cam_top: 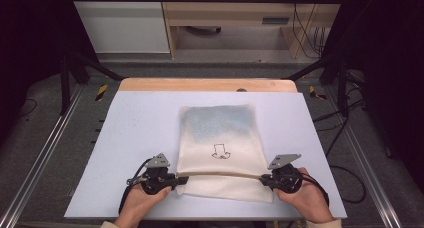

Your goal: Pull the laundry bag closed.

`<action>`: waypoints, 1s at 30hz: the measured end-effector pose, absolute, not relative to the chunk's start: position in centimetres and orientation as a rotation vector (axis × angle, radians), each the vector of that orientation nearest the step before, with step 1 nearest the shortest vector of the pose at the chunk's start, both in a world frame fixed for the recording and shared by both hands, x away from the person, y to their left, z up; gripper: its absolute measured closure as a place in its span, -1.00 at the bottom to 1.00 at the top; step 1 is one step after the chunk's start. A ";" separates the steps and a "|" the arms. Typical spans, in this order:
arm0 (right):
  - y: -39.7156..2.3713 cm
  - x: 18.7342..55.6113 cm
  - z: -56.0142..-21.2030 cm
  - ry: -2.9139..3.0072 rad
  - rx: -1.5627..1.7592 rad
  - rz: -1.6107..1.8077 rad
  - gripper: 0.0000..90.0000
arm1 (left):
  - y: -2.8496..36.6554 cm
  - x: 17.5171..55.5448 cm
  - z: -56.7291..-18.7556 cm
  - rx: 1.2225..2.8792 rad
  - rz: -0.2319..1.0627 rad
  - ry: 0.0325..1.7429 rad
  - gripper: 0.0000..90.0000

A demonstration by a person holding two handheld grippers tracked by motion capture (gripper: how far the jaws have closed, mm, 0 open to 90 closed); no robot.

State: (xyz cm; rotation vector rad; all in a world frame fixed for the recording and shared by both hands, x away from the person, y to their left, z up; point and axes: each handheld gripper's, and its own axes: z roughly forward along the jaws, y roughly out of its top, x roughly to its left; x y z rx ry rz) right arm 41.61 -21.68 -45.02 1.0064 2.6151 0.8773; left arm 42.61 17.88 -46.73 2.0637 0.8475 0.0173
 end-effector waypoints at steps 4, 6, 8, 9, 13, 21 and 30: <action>-21.8 41.6 -45.0 2.616 1.016 0.863 0.83 | 17.9 42.6 -46.8 2.061 0.015 0.850 0.85; -22.0 41.5 -45.1 2.611 1.022 0.869 0.83 | 17.9 42.6 -46.8 2.060 0.013 0.850 0.85; -22.1 41.5 -45.0 2.614 1.026 0.860 0.83 | 17.9 42.6 -46.8 2.061 0.013 0.849 0.85; -22.2 41.5 -45.1 2.609 1.032 0.873 0.83 | 17.9 42.6 -46.8 2.062 0.014 0.850 0.85; -22.4 41.4 -45.2 2.607 1.033 0.864 0.82 | 17.9 42.6 -46.7 2.061 0.014 0.849 0.84; -22.6 41.4 -45.3 2.605 1.045 0.863 0.83 | 17.9 42.6 -46.7 2.061 0.014 0.847 0.85; -22.8 41.4 -45.3 2.604 1.047 0.863 0.83 | 17.9 42.6 -46.6 2.062 0.024 0.843 0.84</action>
